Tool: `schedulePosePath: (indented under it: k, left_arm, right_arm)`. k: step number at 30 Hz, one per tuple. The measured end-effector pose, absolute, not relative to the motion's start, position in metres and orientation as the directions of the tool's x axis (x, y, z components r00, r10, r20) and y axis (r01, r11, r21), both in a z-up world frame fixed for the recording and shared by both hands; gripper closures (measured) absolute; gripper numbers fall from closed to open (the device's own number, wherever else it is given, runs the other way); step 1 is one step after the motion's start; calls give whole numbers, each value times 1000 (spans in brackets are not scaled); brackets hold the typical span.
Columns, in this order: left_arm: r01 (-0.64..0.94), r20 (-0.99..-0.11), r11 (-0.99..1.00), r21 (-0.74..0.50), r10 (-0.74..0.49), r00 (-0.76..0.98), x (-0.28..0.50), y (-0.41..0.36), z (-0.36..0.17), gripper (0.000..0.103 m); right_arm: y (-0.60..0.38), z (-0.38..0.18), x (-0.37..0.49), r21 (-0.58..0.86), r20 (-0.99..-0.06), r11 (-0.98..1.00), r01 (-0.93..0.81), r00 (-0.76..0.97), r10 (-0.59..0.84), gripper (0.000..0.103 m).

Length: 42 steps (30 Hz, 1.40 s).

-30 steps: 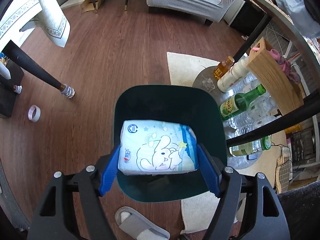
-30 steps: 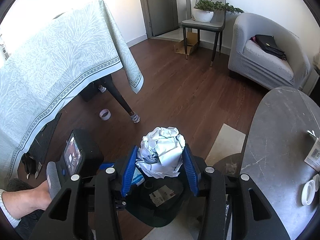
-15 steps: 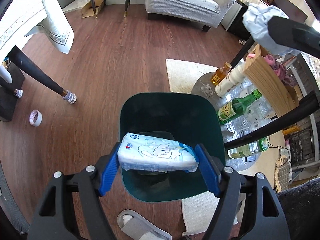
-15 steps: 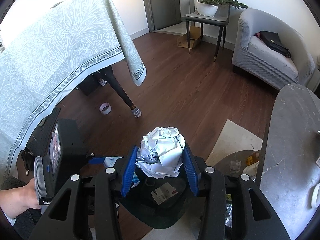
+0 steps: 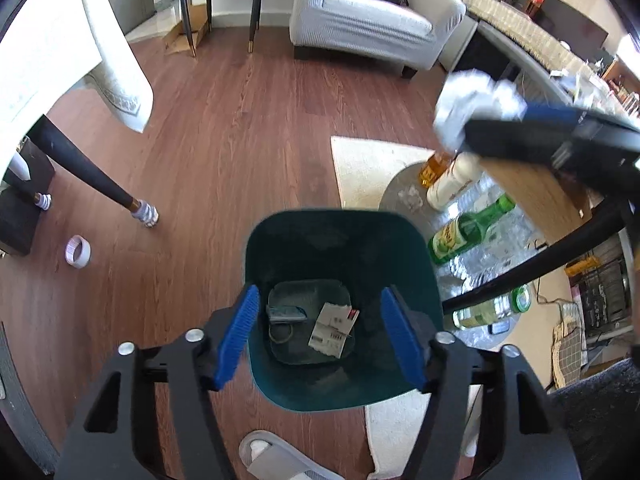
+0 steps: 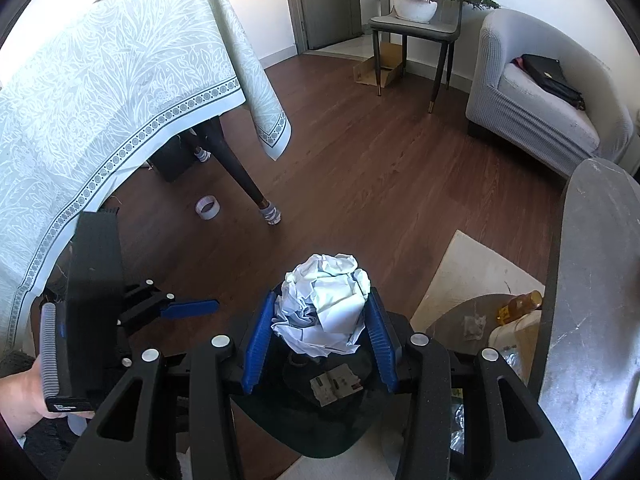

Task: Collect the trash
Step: 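Open the right tool over the green bin to drop the paper ball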

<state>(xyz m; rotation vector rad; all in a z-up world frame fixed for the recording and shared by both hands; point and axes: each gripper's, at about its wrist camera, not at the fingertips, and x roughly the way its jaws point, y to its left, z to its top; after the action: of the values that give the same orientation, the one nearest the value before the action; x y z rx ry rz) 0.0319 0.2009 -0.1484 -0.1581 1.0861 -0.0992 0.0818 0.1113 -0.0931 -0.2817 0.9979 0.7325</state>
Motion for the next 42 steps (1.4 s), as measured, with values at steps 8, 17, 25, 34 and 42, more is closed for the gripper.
schedulePosePath:
  k: [8, 17, 25, 34, 42]
  left_arm:
    - [-26, -794, 977, -210, -155, 589, 25, 215, -99, 59]
    - [-20, -712, 973, -228, -153, 685, 20, 210, -51, 73]
    - [-2, -657, 969, -246, -165, 735, 19, 199, -19, 76]
    - [3, -620, 967, -256, -167, 766, 19, 192, 1, 76]
    - [-4, -584, 966, -259, -153, 797, 15, 193, 23, 76]
  right_arm:
    - [122, -132, 82, 110, -883, 727, -677, 270, 384, 57]
    - [129, -180, 79, 100, -926, 730, -676, 205, 317, 57]
    - [127, -214, 74, 97, -950, 729, -678, 155, 270, 57]
    - [123, -245, 70, 91, -969, 725, -682, 109, 224, 56]
    - [118, -250, 67, 87, -967, 720, -688, 116, 228, 38]
